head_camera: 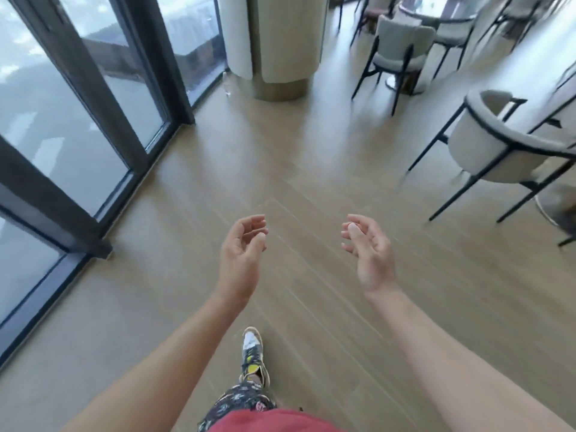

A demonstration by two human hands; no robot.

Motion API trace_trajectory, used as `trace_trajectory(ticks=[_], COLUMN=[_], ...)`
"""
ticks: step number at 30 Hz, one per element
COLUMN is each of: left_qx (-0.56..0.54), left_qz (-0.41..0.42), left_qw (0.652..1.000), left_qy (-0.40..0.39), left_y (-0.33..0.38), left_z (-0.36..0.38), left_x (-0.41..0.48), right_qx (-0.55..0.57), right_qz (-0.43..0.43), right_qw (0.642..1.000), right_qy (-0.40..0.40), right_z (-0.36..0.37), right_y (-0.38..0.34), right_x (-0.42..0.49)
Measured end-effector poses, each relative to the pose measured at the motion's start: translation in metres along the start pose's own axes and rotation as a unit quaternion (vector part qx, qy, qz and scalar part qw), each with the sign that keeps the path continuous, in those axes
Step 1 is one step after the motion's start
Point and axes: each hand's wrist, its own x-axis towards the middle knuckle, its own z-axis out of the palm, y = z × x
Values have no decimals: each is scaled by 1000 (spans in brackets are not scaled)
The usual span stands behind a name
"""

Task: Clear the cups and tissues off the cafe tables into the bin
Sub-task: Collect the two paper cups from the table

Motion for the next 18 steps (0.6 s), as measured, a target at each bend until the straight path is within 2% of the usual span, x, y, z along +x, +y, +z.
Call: trace_trajectory(ticks=[8,18], left_qx=[2,-1], left_qz=[-7,-11], left_qw=[991,979], left_qy=[-133,-202], left_y=[-8,12], left_z=[103,221], left_x=[171,380], right_qx=[-4,-5], right_qz=[-3,-25], right_qw=[994,981], right_qy=[108,191], right_z=[-19,-32], right_y=[-5,-34], right_x=[152,346])
